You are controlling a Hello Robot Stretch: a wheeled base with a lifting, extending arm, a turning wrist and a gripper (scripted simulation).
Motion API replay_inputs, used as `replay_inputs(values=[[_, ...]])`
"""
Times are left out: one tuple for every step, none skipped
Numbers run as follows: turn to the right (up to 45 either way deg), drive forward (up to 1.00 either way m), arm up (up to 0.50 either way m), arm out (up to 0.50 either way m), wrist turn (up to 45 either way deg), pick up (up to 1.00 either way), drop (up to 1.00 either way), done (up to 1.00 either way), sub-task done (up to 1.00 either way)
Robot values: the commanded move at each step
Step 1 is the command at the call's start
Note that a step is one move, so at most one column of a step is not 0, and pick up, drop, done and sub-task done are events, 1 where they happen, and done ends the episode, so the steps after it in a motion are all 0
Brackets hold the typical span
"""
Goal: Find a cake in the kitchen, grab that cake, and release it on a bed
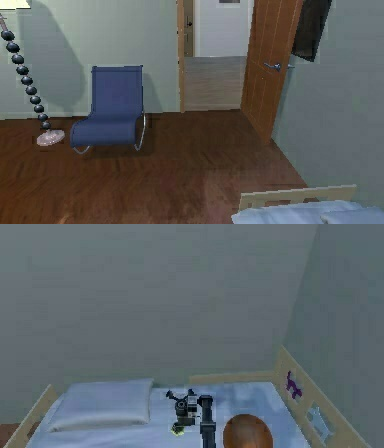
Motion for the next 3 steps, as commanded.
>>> replay_inputs(values=[[0.0,0.00,0.10,0.00,0.0,0.00,0.00,0.00,0.00],[0.0,0.00,0.00,-0.08,0.0,0.00,0.00,0.00,0.00],[0.0,0.00,0.00,0.00,0.0,0.00,0.00,1.00,0.00]])
